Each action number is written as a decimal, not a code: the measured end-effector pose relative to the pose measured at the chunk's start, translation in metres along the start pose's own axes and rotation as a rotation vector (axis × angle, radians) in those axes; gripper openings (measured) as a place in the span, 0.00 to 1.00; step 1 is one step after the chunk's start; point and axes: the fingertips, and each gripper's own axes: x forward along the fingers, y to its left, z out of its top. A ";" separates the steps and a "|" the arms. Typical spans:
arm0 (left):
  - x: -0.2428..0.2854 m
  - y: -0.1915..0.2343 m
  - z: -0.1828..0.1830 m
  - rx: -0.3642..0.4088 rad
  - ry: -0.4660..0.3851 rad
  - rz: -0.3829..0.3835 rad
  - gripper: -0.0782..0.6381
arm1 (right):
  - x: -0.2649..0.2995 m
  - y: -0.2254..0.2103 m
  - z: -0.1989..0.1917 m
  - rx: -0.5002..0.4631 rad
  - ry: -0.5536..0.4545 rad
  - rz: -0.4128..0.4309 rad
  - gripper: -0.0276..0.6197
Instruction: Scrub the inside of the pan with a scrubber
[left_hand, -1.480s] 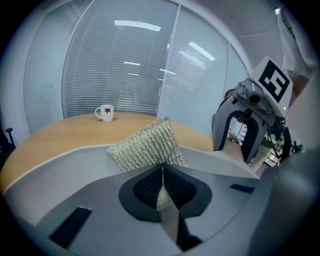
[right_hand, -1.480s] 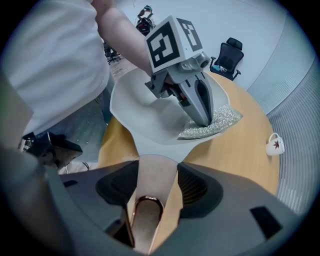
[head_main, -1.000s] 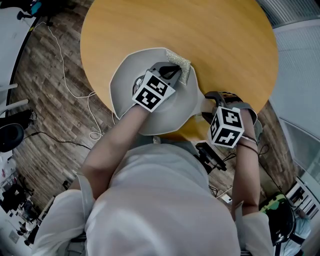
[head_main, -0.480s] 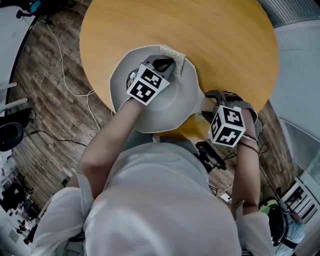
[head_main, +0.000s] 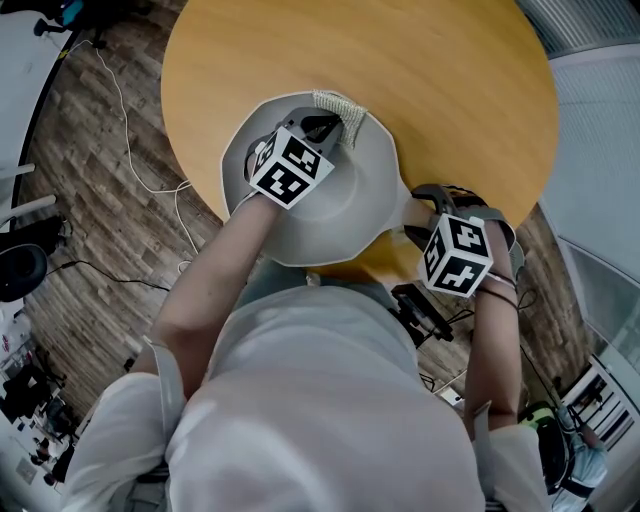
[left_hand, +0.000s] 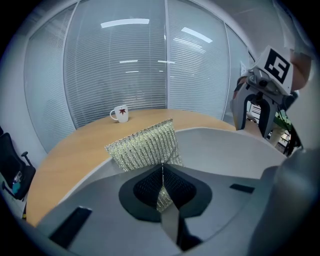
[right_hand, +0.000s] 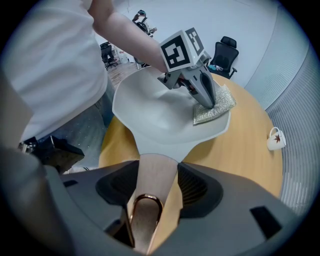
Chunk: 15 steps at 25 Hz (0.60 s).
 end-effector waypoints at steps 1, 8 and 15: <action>-0.001 0.001 -0.001 0.004 0.004 0.004 0.13 | 0.000 0.000 0.000 0.002 -0.001 0.000 0.41; -0.004 0.006 -0.008 0.036 0.033 0.024 0.13 | 0.000 0.003 -0.002 0.014 -0.005 0.000 0.41; -0.009 0.015 -0.013 -0.004 0.058 0.057 0.13 | -0.002 0.003 -0.002 0.024 -0.010 -0.001 0.41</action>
